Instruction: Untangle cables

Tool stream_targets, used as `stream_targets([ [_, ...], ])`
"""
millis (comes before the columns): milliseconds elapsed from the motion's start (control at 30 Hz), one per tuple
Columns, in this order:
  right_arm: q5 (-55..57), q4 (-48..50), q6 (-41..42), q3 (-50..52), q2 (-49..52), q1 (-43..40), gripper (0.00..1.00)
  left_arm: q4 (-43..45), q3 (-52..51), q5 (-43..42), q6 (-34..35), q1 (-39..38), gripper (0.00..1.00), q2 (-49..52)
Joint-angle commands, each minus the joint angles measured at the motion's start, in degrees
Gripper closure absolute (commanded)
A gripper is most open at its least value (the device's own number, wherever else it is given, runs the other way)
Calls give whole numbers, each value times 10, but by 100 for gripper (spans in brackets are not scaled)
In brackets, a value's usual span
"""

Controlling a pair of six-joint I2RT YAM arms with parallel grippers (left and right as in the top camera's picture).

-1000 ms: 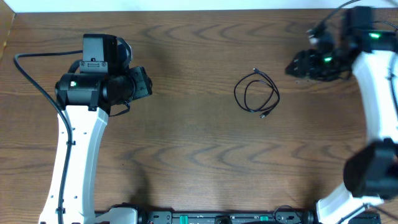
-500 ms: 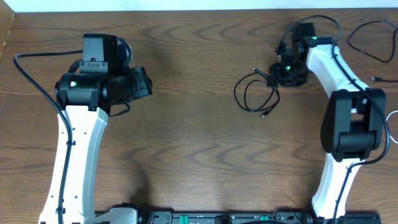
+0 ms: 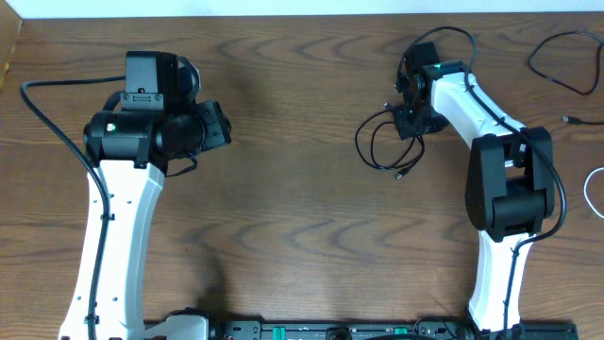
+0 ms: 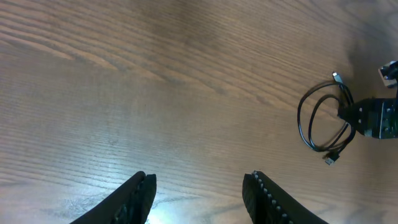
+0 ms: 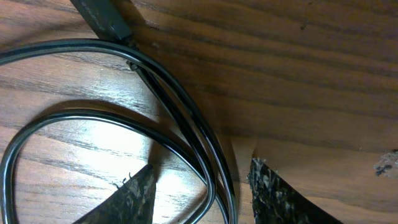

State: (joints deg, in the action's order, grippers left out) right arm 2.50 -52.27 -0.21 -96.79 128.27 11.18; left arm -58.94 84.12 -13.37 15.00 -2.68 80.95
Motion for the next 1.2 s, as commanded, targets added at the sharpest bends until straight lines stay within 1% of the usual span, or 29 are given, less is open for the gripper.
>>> stream_targets([
  [0,14,-22,1,11,55,2,55,-2,5,5,1,0,49,3],
  [33,14,-31,2,13,61,2,56,-2,5,5,1,0,49,3],
  [67,14,-38,2,18,66,2,66,-2,5,5,1,0,50,3],
  [100,15,-39,9,26,68,2,80,-2,5,5,1,0,50,3],
  [133,15,-36,21,39,68,2,99,-2,5,5,1,0,50,3],
  [267,6,-34,63,51,66,-4,99,-2,5,5,1,0,49,3],
  [300,-30,-32,64,47,55,-10,99,-2,5,5,1,0,20,3],
  [367,-97,-28,54,43,35,-23,99,-2,5,5,1,0,14,3],
  [400,-200,-24,23,38,7,-44,99,-2,5,5,1,0,12,3],
  [467,-290,-23,-3,38,-18,-65,99,-2,5,5,1,0,10,3],
  [500,-368,-27,-25,38,-42,-87,99,-2,5,5,1,0,6,3],
  [567,-448,-38,-49,38,-65,-112,99,-2,5,5,1,0,4,3],
  [600,-517,-54,-76,38,-85,-136,99,-2,5,5,1,0,2,3],
  [633,-558,-66,-93,38,-96,-153,99,-2,5,5,1,0,0,3],
  [700,-623,-92,-127,38,-111,-182,99,-2,5,5,1,0,0,3],
  [867,-710,-148,-198,38,-117,-225,99,-2,5,5,1,0,1,3],
  [967,-754,-176,-241,38,-117,-236,99,-2,5,5,1,0,2,3],
  [1000,-797,-190,-264,38,-117,-243,99,-2,5,5,1,0,2,3],
  [1067,-823,-189,-266,38,-117,-256,99,-2,5,5,1,0,2,3],
  [1167,-822,-191,-266,38,-117,-276,99,-2,5,5,1,0,2,3],
])
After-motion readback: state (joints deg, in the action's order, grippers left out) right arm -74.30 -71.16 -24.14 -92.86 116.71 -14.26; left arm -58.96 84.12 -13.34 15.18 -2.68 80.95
